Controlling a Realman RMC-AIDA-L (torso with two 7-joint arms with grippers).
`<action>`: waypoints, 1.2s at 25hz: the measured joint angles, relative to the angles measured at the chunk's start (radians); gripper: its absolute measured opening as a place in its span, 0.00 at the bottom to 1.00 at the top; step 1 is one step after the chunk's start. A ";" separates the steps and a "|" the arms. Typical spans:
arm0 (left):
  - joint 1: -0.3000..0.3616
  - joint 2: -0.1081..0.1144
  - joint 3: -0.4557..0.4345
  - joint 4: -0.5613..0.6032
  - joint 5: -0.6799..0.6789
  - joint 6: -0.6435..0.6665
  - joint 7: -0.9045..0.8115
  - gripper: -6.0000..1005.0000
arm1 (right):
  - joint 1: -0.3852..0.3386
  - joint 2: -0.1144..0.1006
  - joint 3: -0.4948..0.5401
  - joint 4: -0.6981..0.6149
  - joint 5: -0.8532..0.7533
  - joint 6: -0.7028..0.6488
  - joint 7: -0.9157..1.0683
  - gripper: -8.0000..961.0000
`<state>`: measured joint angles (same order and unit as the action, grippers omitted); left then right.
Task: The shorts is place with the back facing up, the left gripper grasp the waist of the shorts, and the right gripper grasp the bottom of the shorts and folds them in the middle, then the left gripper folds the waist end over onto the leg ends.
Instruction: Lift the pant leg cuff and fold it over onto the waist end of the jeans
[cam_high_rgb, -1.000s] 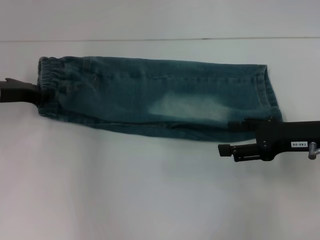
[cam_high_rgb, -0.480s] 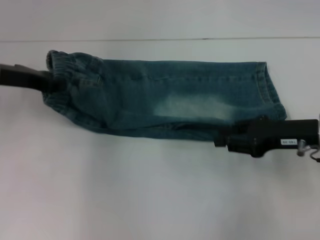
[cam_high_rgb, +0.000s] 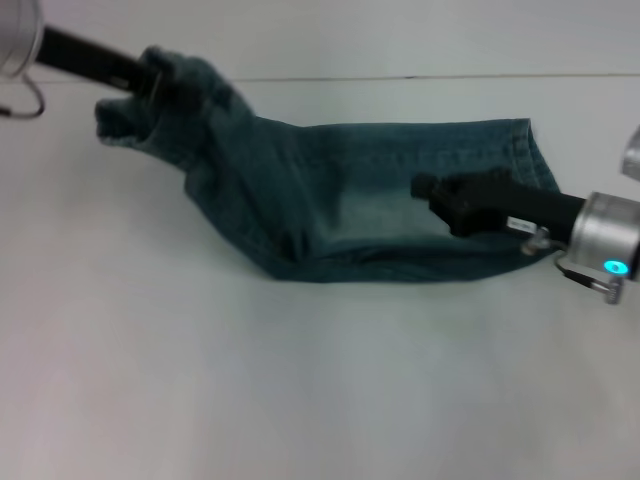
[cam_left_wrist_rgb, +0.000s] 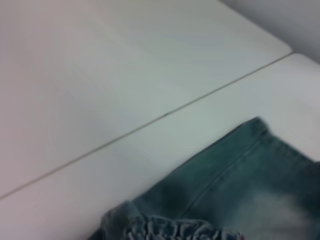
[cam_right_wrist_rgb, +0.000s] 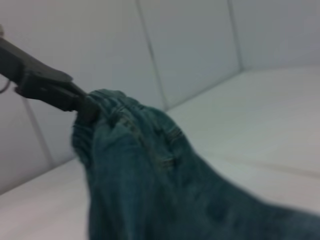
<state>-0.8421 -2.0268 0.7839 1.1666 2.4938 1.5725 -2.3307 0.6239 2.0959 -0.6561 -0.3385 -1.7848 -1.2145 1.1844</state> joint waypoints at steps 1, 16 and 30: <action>-0.021 0.003 0.000 0.001 0.000 0.012 -0.011 0.11 | 0.013 0.002 0.002 0.052 0.060 0.039 -0.066 0.08; -0.250 0.015 0.012 -0.003 -0.012 0.113 -0.123 0.11 | 0.274 0.025 0.088 0.536 0.372 0.342 -0.723 0.04; -0.267 0.004 0.014 -0.015 -0.014 0.118 -0.124 0.11 | 0.352 0.026 0.430 0.647 -0.115 0.424 -0.722 0.04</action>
<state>-1.1096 -2.0223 0.7975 1.1519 2.4800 1.6909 -2.4550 0.9755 2.1215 -0.2262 0.3088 -1.9003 -0.7902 0.4625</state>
